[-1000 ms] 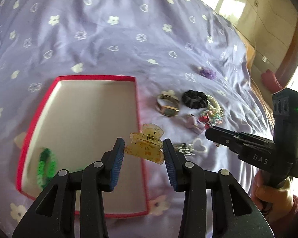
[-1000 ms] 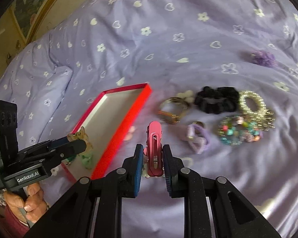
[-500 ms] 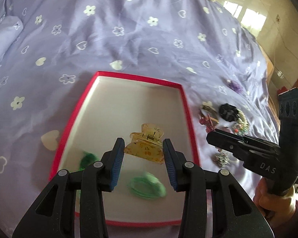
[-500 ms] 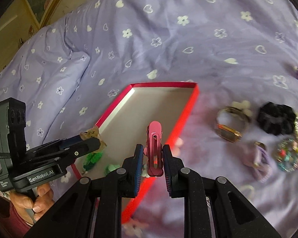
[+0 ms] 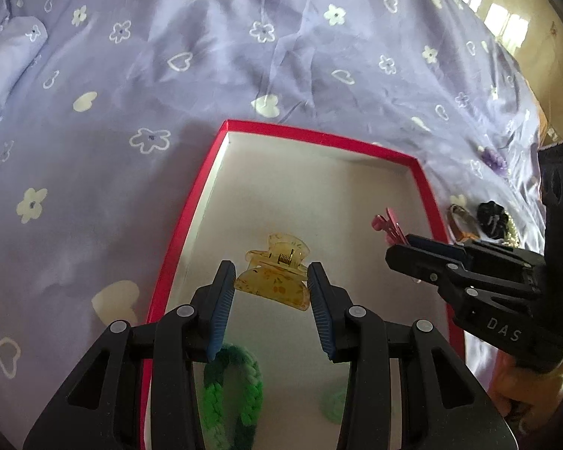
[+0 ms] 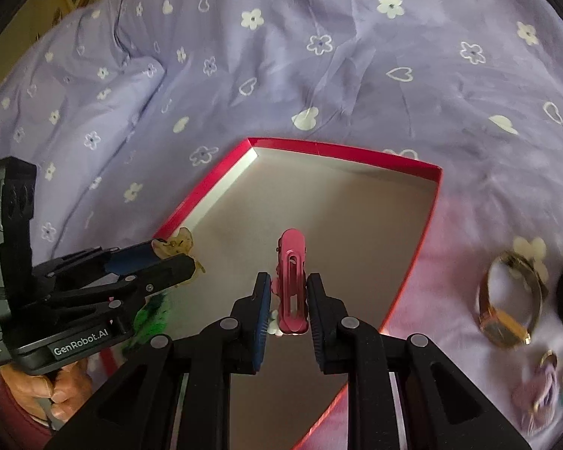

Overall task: Organize jewelry
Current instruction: 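Place the yellow claw clip and pink hair clip into the box, open both tools, then grasp the gold watch with the left tool while the right grasps the black scrunchie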

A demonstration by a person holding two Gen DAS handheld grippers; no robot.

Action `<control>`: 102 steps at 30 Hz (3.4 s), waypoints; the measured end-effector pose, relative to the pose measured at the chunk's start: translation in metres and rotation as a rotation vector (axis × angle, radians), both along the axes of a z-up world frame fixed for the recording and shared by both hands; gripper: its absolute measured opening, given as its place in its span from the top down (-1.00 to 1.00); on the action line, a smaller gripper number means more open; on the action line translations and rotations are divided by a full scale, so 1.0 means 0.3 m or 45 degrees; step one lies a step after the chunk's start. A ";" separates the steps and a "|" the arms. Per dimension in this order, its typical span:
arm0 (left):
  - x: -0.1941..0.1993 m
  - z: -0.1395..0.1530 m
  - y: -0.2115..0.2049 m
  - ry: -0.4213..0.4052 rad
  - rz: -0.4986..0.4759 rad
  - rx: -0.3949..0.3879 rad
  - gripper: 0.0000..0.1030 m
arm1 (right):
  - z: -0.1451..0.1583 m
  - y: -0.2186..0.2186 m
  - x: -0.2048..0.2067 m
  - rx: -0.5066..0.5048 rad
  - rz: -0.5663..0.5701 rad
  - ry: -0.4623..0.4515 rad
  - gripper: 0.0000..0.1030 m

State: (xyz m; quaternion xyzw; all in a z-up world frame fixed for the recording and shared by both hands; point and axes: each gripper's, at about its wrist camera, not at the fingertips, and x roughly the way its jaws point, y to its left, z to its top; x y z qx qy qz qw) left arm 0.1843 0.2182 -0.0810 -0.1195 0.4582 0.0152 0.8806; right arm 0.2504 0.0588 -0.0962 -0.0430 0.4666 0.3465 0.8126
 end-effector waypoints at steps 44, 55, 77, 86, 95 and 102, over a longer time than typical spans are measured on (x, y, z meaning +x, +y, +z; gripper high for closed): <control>-0.078 0.057 -0.014 0.010 0.089 0.020 -0.06 | 0.089 -0.111 -0.085 0.028 0.006 -0.042 0.23; -0.199 0.113 -0.068 -0.037 0.113 -0.066 -0.11 | 0.137 -0.364 -0.187 0.113 -0.153 -0.040 0.16; -0.187 0.184 -0.379 -0.053 -0.104 -0.093 -0.16 | 0.118 -0.808 -0.256 0.139 -0.471 -0.032 0.07; -0.100 0.178 -0.486 -0.038 -0.189 -0.051 -0.16 | 0.105 -0.904 -0.208 0.138 -0.557 -0.036 0.07; 0.011 0.144 -0.563 -0.005 -0.236 -0.028 -0.16 | 0.095 -0.927 -0.126 0.152 -0.594 -0.046 0.07; 0.125 0.115 -0.601 0.024 -0.266 0.008 -0.16 | 0.111 -0.869 -0.008 0.161 -0.551 -0.072 0.07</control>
